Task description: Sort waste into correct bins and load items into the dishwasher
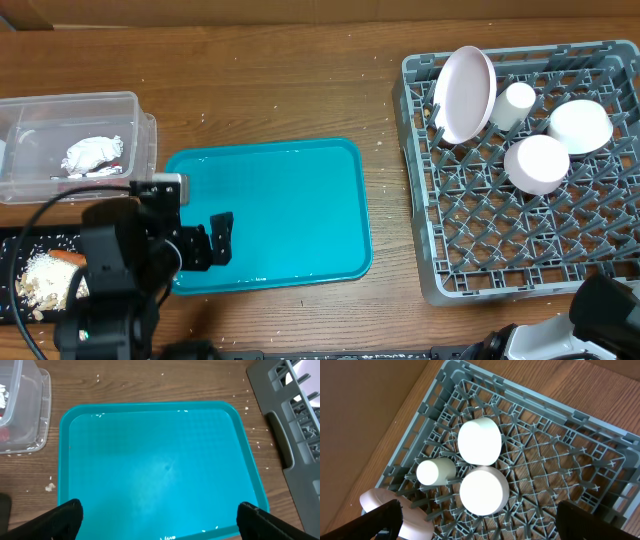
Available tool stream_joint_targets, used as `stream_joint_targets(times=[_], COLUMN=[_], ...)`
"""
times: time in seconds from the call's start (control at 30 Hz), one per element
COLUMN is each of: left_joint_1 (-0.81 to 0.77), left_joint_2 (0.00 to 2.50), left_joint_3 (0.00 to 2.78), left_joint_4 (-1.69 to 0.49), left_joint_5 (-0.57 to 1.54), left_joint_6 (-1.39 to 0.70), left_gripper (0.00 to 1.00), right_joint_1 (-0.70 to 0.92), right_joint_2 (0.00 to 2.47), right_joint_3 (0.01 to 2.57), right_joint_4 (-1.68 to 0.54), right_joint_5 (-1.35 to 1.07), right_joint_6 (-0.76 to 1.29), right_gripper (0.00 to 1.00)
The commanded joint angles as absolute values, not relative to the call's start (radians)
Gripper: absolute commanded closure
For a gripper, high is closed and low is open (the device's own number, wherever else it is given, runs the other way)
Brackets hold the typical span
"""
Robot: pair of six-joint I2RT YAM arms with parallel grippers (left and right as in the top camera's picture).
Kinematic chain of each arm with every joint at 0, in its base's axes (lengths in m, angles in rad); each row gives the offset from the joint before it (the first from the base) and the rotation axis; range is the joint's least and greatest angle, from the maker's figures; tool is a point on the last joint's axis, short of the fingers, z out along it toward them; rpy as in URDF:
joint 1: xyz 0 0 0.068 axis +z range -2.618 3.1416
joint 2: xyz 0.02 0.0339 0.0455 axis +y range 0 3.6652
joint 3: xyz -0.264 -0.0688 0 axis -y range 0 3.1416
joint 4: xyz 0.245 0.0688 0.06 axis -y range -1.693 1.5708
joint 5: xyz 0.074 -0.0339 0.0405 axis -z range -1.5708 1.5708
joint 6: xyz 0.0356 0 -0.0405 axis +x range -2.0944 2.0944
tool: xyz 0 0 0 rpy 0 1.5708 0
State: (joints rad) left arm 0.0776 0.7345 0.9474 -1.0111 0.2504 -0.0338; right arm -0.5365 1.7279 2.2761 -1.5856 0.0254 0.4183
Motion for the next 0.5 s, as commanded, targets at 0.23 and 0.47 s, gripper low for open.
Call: stream_joint_targets(times=[0.23,0.47], left_joint_1=[0.018,0.019], left_joint_2=[0.442,0.287], left_joint_3=[0.595,0.347], left_joint_4=[-0.669,-0.342], left_joint_5=[0.256,0.260], left_joint_6=[-0.056,-0.056], left_gripper=[0.00,0.00], right_joint_1=[-0.538,-0.538], right_joint_2=[1.725,1.725], right_joint_3=[2.290,2.290], right_joint_4=[-1.580,-1.580], right_joint_5=[0.023,0.023], right_joint_6=[0.424,0.424], right_gripper=[0.00,0.00])
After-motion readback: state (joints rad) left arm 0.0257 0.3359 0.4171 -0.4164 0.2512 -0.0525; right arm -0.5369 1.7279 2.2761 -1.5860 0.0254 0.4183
